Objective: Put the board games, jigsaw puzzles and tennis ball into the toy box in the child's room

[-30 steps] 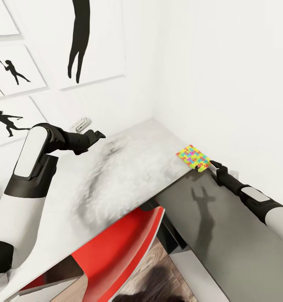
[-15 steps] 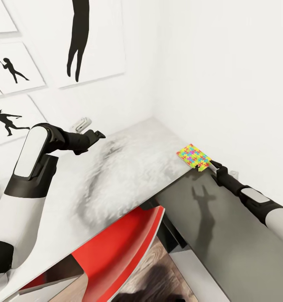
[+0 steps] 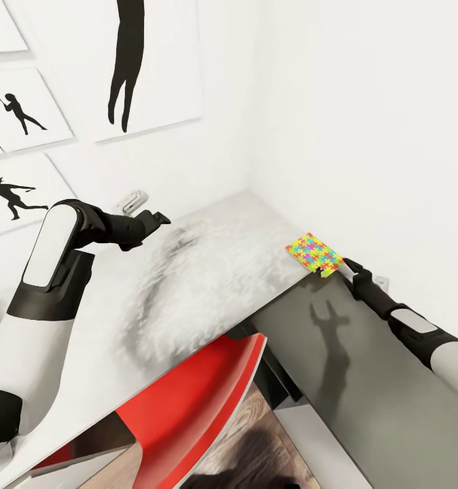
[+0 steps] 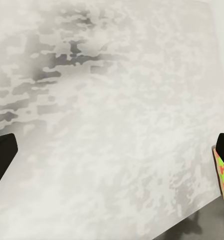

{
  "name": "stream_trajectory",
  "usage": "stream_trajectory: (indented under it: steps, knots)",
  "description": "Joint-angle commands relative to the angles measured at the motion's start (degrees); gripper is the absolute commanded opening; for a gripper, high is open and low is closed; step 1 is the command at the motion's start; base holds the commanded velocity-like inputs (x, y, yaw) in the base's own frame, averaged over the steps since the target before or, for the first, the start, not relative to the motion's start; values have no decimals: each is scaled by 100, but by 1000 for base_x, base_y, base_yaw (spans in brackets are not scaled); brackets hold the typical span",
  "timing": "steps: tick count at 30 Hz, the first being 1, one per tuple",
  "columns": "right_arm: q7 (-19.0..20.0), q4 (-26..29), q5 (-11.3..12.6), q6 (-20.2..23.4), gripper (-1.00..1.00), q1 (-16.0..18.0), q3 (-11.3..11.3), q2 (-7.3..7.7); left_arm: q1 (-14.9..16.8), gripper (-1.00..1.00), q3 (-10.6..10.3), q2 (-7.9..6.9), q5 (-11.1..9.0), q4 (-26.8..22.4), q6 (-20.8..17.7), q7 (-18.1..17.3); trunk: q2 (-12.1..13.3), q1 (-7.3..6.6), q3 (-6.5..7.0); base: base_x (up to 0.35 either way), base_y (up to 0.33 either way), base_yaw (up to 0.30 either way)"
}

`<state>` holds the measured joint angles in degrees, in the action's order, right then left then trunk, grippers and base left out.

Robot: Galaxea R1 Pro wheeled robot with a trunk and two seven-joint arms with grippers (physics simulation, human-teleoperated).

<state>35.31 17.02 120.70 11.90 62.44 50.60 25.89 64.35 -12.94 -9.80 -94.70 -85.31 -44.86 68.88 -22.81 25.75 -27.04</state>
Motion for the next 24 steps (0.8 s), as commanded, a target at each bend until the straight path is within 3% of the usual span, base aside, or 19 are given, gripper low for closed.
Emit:
stream_trajectory:
  steps: [1, 11, 24]
  knots:
    - [44, -3, 60, 1, 100, 1, 37, 4, 7, 100, -6, -4, -40, -3, -23, 52, -10, 3, -9, 0, 0, 0]
    - [139, 4, 59, -82, 100, -16, 32, 15, 7, 100, -8, -4, -40, -3, -23, 54, -10, 3, -10, 0, 0, 0]
    - [430, 50, 68, -17, 100, -21, 35, 176, 7, 100, -9, -4, -40, -3, -23, 53, -10, 3, -10, 0, 0, 0]
